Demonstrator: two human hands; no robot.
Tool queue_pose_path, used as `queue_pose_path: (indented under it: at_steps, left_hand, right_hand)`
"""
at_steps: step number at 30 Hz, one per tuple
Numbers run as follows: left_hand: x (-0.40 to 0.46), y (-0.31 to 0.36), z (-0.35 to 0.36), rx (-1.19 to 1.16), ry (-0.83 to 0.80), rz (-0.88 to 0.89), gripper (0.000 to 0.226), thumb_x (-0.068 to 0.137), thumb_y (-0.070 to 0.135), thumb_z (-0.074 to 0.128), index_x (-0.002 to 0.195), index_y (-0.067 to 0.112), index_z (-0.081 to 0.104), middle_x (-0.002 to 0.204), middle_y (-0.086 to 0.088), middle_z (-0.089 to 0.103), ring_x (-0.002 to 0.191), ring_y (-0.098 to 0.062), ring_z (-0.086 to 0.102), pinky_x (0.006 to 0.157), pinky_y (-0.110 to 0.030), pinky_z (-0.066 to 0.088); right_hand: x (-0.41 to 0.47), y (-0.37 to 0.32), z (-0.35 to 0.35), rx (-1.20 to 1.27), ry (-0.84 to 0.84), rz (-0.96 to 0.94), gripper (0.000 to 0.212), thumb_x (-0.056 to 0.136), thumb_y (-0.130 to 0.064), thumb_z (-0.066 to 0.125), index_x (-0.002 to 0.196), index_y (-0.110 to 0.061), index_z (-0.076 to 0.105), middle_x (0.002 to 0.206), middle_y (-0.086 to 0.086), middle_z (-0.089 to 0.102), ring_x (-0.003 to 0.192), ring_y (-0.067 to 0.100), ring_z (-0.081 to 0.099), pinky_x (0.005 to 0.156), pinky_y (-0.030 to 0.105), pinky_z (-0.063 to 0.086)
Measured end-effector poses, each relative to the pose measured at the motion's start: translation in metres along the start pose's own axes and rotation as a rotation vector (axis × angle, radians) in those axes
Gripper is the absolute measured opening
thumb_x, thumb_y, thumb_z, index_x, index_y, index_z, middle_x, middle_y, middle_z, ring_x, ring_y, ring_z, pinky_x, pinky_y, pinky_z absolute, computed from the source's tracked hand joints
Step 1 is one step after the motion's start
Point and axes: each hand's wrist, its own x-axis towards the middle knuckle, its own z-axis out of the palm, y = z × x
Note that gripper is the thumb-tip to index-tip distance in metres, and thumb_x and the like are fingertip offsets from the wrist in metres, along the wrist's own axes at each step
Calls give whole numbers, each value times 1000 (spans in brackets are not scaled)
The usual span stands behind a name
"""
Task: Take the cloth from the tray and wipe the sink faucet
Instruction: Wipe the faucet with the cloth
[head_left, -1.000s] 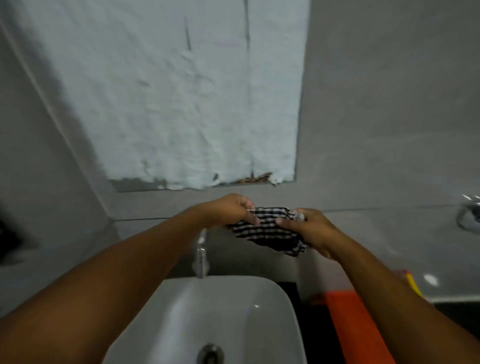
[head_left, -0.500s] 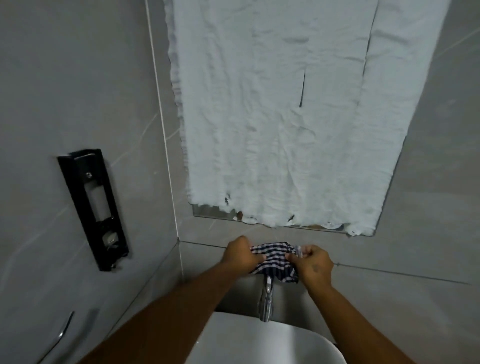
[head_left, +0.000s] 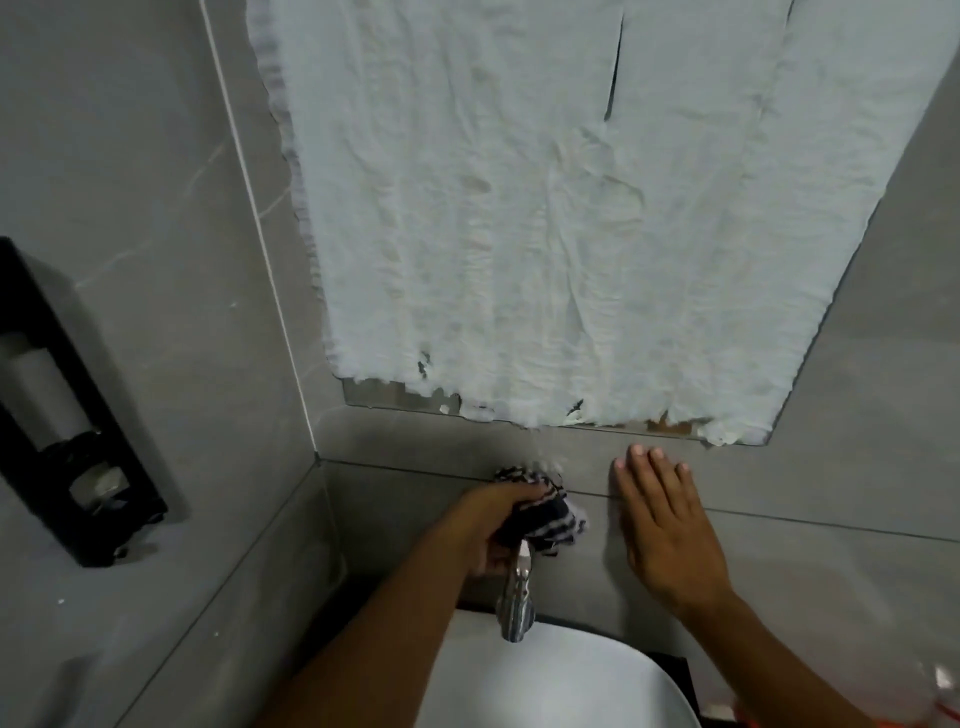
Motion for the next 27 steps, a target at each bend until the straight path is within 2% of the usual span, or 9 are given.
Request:
queue_pose_path:
  at_steps: [3,6,8,11,14,17,21,24,27]
  left_hand:
    - [15,-4,14,407,151,97,25,73,32,75,93,16,72,114,-12,73,97,-28,69,85,-41,57]
    - [18,-12,40,1114,258,105,65,89,38,58,147,20,36,159,-10,31,145,-33,31,119,-56,22]
    - [24,-4,45,1013,294,121,61,91,35,59,147,22,38,157,-8,38,143,-30,36,119,-52,24]
    - [25,0,15,141,8,68,20,79,15,71,97,9,77,87,-8,80,84,-25,75,86,-42,59]
    - [23,-2,-6,-344,-237,-165,20,71,13,77,86,1,80,88,-15,78,87,-30,72,84,-51,57]
    - [21,4,1,-89,-154,-141,30,74,15,72,100,1,75,95,-15,76,90,-29,66,76,-39,53]
    - [4,-10,33,561,303,217,54,83,32,70,123,0,52,96,-10,70,92,-24,67,81,-33,55]
    - [-21,-45,36,665,441,310,66,84,38,69,127,6,30,112,-11,67,100,-28,68,89,-44,57]
    - [-39,-90,31,600,494,510,61,86,36,70,128,12,32,123,-7,62,104,-18,66,87,-31,59]
  right_hand:
    - [0,-2,30,-125,118,4,68,95,-39,45,153,-10,24,167,9,-2,154,29,0,123,51,5]
    - [0,0,47,-166,194,-3,76,92,-44,49,155,-12,19,167,10,2,154,30,3,123,52,4]
    - [-2,2,53,-146,218,-18,78,91,-44,51,156,-13,19,167,10,4,154,30,5,124,52,3]
    - [-3,3,52,-120,226,-26,78,91,-43,51,155,-13,20,167,9,2,154,29,2,125,51,2]
    - [-1,2,48,-118,205,-27,74,91,-43,49,154,-12,23,167,8,-3,154,28,-2,124,50,1]
    - [1,0,45,-120,201,-19,69,92,-43,47,150,-12,26,167,7,-7,154,27,-6,123,50,1]
    - [1,0,43,-131,184,-10,72,91,-43,51,151,-12,25,167,6,-9,154,26,-8,123,50,0]
    - [0,-1,43,-133,173,2,75,91,-43,52,152,-12,21,167,5,-11,154,26,-9,123,50,-2]
    - [1,-2,43,-147,175,7,74,93,-44,49,152,-11,21,166,6,-12,153,26,-11,123,50,-3]
